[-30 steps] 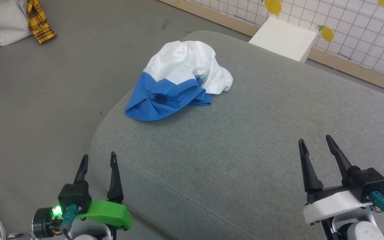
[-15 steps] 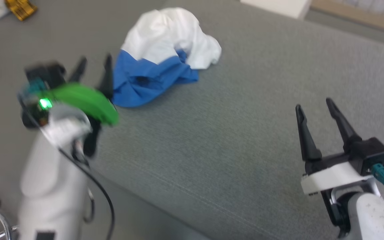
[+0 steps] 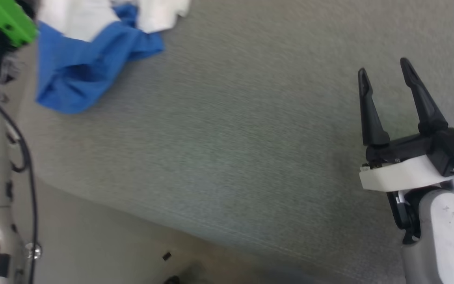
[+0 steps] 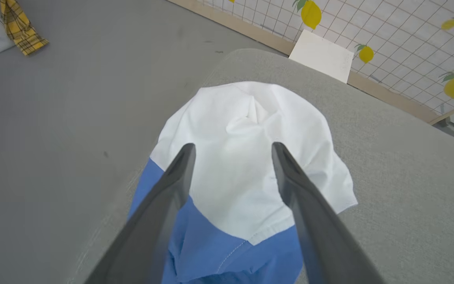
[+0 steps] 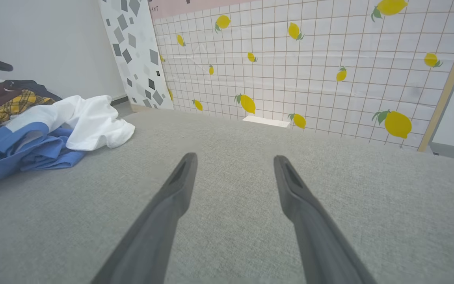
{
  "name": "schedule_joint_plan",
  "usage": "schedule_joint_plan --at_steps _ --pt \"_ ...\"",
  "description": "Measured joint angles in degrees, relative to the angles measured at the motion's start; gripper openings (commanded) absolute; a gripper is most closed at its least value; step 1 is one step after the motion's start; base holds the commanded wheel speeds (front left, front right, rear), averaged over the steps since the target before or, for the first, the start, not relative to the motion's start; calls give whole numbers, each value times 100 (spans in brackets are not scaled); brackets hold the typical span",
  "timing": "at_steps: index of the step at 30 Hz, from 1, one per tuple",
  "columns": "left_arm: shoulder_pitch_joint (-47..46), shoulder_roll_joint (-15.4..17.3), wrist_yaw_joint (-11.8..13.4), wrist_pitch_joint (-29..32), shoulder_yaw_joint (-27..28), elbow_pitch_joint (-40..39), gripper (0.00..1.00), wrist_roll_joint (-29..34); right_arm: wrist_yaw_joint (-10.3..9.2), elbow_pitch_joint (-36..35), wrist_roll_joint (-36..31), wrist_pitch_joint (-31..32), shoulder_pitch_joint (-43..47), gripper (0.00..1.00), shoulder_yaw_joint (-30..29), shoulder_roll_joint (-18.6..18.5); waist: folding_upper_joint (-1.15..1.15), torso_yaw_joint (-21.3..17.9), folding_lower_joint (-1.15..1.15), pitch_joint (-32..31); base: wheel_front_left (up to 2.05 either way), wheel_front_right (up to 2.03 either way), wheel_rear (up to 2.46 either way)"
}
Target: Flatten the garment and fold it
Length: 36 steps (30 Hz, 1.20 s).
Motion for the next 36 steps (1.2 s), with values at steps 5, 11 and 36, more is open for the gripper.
schedule_joint_plan --at_steps 5,11,36 --pt "-85 205 413 715 245 44 100 -209 0 115 140 -174 -128 100 37 1 0 -404 0 541 0 0 0" --pt "271 322 1049 1628 426 -54 100 -381 2 208 276 -386 -269 100 56 16 0 -963 -1 991 0 0 0" --pt "595 1078 275 -2513 -442 -1120 0 1560 1 1169 655 -623 637 100 -341 -2 0 -1566 -1 -629 0 0 0"
